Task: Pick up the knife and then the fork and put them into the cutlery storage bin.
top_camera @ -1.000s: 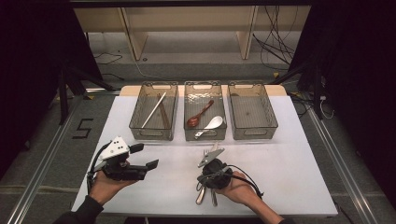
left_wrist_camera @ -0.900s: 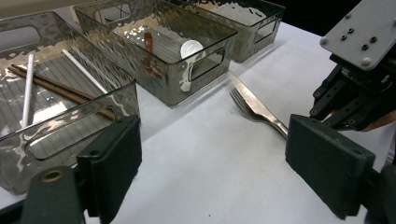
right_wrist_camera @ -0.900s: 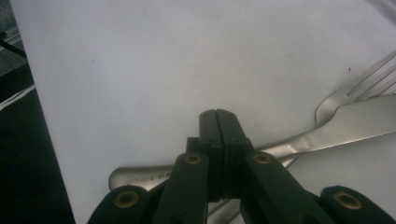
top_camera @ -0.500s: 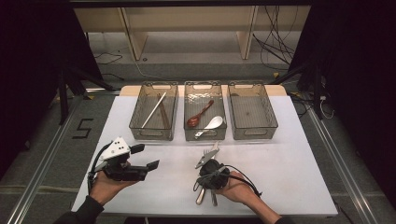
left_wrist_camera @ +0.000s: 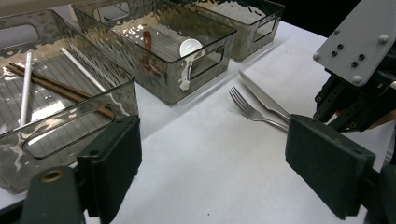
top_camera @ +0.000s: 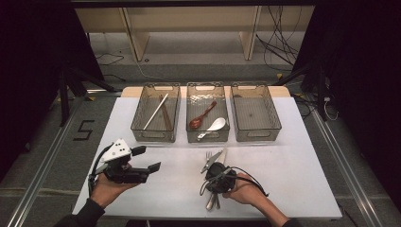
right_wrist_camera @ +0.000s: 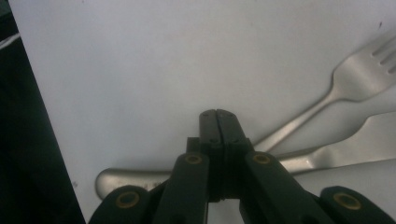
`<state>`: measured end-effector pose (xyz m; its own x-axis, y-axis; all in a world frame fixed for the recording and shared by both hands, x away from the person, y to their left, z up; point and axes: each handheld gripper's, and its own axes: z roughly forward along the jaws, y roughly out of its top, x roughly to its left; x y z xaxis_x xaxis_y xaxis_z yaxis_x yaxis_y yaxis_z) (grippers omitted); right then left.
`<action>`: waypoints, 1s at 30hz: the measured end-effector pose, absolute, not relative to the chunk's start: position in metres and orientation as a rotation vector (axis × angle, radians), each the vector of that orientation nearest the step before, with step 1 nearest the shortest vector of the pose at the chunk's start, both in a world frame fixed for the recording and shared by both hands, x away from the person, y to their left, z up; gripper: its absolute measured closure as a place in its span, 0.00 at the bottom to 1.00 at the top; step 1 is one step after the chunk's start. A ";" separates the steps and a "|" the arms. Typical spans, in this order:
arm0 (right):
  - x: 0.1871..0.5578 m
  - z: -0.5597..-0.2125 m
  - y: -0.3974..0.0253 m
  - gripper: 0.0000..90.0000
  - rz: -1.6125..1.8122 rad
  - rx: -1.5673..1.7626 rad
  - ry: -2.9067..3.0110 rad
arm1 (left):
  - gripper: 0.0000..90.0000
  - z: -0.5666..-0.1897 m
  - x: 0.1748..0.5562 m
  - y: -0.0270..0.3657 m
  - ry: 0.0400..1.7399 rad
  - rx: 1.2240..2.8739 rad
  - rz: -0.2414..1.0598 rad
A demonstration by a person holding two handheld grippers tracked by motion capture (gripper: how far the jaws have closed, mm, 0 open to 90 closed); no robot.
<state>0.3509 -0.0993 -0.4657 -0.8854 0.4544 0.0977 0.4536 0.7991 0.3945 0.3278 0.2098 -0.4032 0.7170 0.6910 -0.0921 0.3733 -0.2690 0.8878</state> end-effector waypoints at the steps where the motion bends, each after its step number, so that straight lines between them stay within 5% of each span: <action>1: 0.351 -0.466 -0.101 1.00 0.649 0.733 2.983 | 0.20 -0.403 0.328 0.210 0.824 1.888 0.384; 30: 0.353 -0.459 -0.144 1.00 0.415 0.754 3.033 | 0.20 -0.403 0.327 0.209 0.823 1.892 0.384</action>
<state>0.3526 -0.1438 -0.4586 -0.8855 0.4589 0.0734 0.4617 0.8509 0.2504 0.3272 0.2086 -0.4030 0.7182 0.6899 -0.0910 0.3737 -0.2720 0.8868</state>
